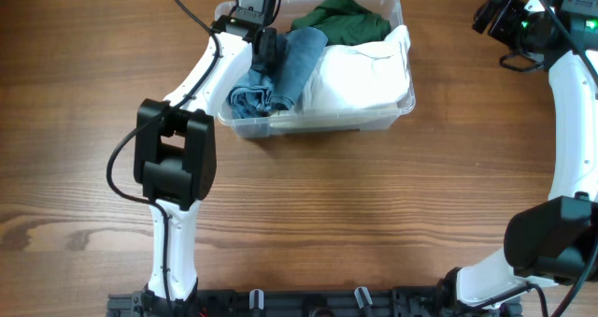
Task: Pack container
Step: 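Press the light-blue cloth down into the bin's left side with the left gripper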
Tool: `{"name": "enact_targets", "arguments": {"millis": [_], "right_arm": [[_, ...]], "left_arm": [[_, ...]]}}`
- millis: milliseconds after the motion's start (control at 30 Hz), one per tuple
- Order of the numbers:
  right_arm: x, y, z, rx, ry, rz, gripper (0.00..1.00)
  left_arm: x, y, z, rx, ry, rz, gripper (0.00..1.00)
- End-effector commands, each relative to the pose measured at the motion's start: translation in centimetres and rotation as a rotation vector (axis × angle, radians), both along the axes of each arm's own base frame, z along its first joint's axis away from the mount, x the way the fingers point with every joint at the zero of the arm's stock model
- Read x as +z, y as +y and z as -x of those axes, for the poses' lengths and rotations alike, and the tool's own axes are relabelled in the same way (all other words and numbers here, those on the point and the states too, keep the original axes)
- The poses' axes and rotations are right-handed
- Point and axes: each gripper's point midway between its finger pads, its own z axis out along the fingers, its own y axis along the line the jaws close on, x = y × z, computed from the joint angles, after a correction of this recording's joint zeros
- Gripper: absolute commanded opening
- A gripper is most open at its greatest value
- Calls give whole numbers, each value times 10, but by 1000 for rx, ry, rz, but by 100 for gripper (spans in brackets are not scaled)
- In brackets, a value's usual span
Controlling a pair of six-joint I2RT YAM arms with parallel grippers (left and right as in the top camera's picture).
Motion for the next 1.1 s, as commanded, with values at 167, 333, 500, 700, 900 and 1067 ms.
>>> {"name": "enact_targets", "arguments": {"millis": [167,333,500,700,900,1067], "right_arm": [[-8,0,-1,-7,18,-2,100],[-8,0,-1,-7,18,-3,100],[-8,0,-1,-8,18,-2,100],[-8,0,-1,-8,18,-2,100],[-8,0,-1,-8,18,-3,100],[-8,0,-1,-7,18,-3,100]], "left_arm": [[80,-11,23,-49,-75,30,8],[93,-36,56,-125,-4,83,18],[80,-54,89,-122,121,131,19],[70,-82,116,-168,221,186,15],[56,-106,125,-187,251,199,12],[23,-124,131,-218,302,172,12]]}}
